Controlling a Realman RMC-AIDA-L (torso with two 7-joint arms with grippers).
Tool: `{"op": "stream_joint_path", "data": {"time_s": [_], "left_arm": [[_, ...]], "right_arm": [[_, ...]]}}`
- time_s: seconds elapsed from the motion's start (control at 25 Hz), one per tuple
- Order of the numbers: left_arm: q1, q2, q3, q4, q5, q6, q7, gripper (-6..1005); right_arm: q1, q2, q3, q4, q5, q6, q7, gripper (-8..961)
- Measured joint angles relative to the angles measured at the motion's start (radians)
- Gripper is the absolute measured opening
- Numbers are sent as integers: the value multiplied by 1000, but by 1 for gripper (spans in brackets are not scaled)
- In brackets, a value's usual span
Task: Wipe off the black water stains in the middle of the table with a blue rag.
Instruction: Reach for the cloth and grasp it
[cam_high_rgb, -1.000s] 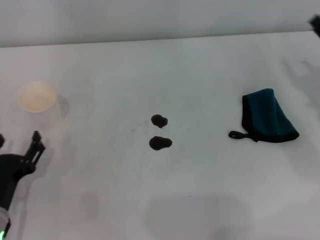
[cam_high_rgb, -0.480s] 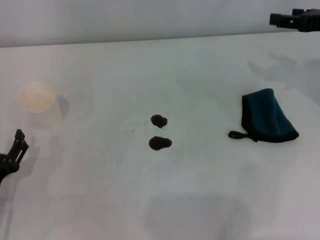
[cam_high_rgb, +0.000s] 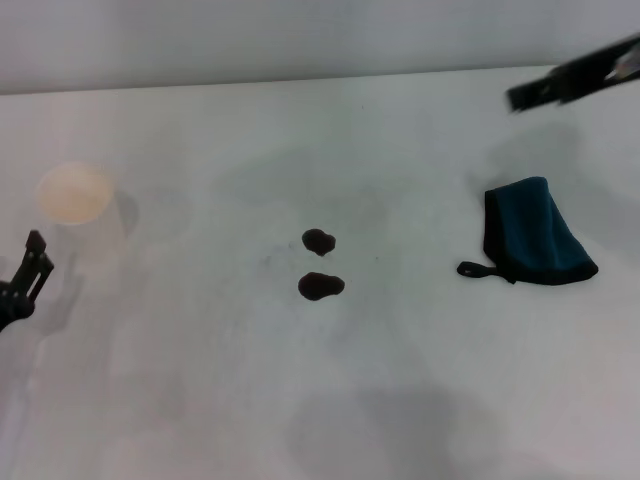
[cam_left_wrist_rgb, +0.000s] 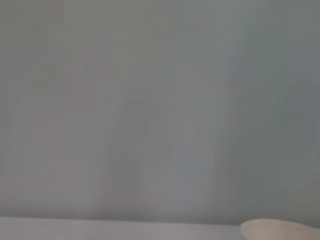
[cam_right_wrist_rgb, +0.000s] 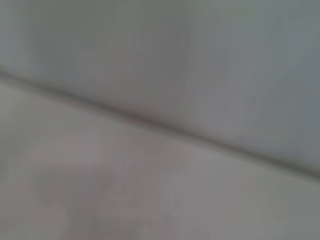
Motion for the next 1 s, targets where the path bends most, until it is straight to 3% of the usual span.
{"op": "stream_joint_path", "data": {"time_s": [0.2,0.28,0.48,0.68,1.0], "left_arm": [[-19,-1,-1,0,0,-5,0,884],[-24,2,5,-7,6,-7,0,884],[-25,2,7,-21,9,-4,-9,884],[-27,3,9,-35,12,-3,-50,883],[-27,2,10,-53,26,0,-78,883]], "right_arm": [[6,3,-136,193,-5,-58,37,784],[12,4,-142,324,8,-130,34,780],[17,4,-133,434,8,-226,30,770],[37,4,-127,510,-29,-306,28,750],[36,5,-86,514,-56,-310,34,748]]}}
